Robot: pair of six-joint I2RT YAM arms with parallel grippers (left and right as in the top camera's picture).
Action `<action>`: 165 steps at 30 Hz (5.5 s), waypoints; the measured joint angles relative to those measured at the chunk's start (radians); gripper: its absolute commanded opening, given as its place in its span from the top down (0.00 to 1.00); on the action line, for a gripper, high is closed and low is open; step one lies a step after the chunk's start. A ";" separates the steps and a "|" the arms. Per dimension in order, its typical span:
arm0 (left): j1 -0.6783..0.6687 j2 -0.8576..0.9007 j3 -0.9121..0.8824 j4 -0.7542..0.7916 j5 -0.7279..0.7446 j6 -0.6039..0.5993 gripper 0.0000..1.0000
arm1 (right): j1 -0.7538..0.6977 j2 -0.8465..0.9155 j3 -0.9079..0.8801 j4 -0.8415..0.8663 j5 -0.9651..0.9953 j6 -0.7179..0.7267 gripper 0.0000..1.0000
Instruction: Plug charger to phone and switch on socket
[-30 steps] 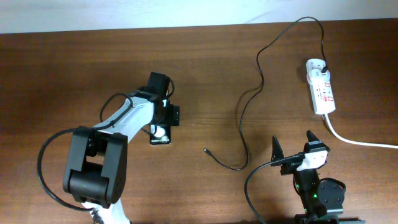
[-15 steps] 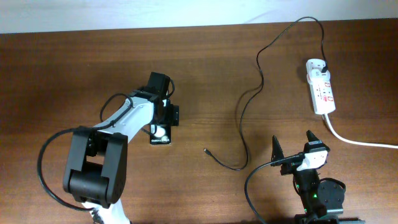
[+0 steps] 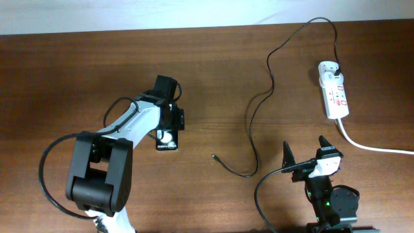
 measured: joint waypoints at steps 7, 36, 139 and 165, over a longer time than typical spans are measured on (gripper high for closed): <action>0.000 0.000 -0.002 0.008 0.004 -0.002 0.01 | 0.000 0.000 0.000 0.000 0.000 0.000 0.01; -0.017 0.000 -0.002 0.019 0.033 -0.002 0.06 | 0.000 0.000 0.000 0.000 0.000 0.000 0.01; 0.139 0.028 0.077 -0.136 0.847 0.185 0.12 | 0.560 1.883 1.069 -0.062 -0.431 0.542 0.96; 0.263 -0.200 0.093 0.204 1.554 0.402 1.00 | 0.357 1.800 1.075 0.578 -1.129 0.597 0.88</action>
